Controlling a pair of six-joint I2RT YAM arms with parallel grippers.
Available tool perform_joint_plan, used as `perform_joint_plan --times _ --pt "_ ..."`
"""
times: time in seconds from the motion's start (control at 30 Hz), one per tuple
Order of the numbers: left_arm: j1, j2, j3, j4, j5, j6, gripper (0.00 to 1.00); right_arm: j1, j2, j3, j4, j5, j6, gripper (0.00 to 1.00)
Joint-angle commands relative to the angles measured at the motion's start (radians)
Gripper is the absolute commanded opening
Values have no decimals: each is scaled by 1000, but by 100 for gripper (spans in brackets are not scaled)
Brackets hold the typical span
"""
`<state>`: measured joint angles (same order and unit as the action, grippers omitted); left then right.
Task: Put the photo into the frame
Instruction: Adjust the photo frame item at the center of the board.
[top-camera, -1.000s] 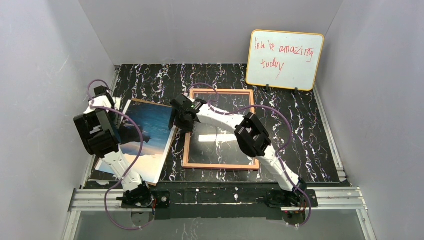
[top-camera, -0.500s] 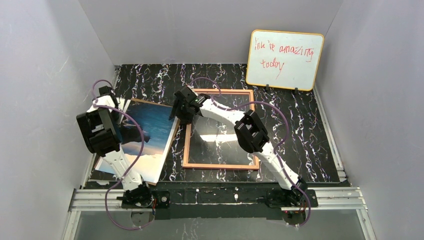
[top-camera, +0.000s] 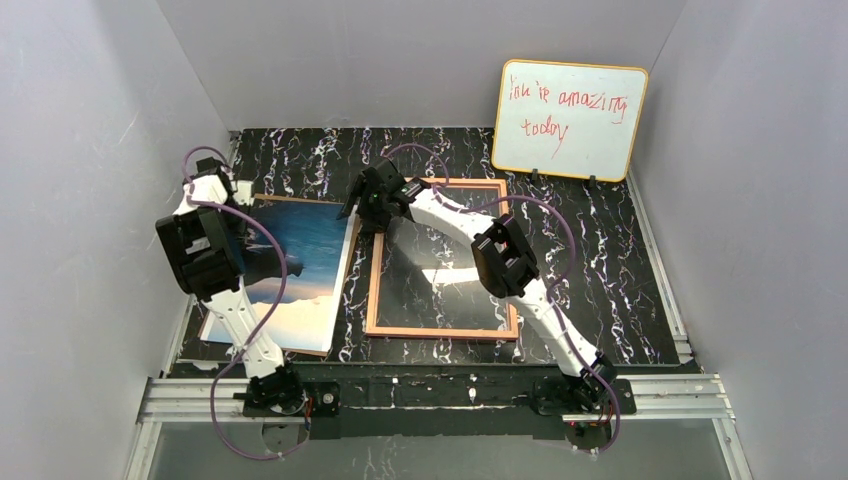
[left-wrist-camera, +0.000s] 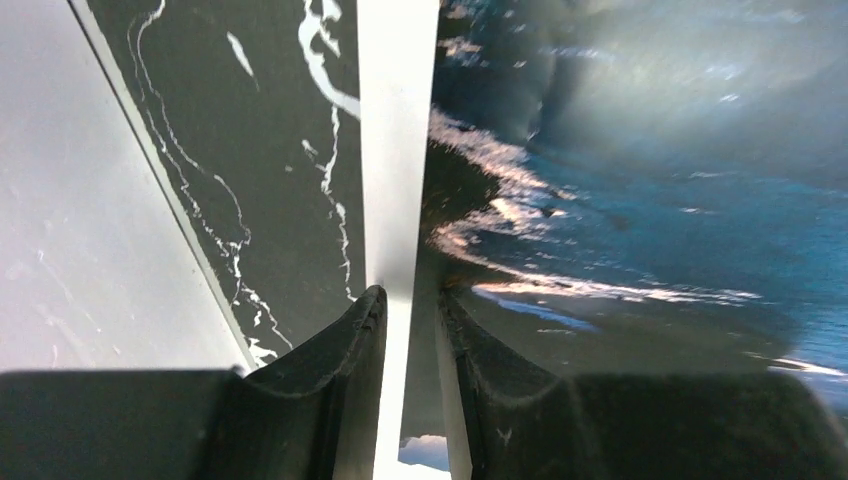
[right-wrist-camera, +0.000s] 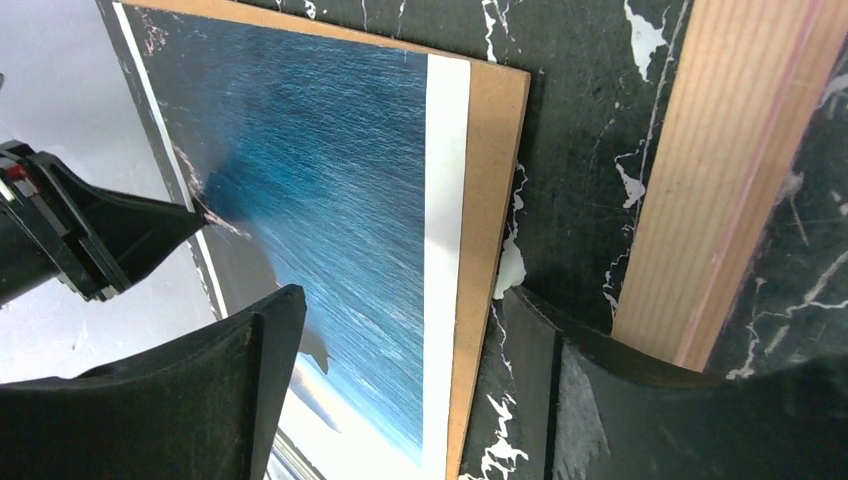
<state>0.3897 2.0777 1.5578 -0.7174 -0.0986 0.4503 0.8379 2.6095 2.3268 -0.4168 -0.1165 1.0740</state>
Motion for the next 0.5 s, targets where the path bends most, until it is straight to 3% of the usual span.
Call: perform_joint_plan --times 0.0,0.17,0.47 --pt "-8 12 28 -67 117 -28 25 16 -63 -86 -60 44 -48 85" --pt "0 -100 -37 -84 96 23 27 56 -171 -168 -121 143 -109 89" --pt "84 -250 -161 -153 72 169 41 231 -259 -235 -167 133 -131 87"
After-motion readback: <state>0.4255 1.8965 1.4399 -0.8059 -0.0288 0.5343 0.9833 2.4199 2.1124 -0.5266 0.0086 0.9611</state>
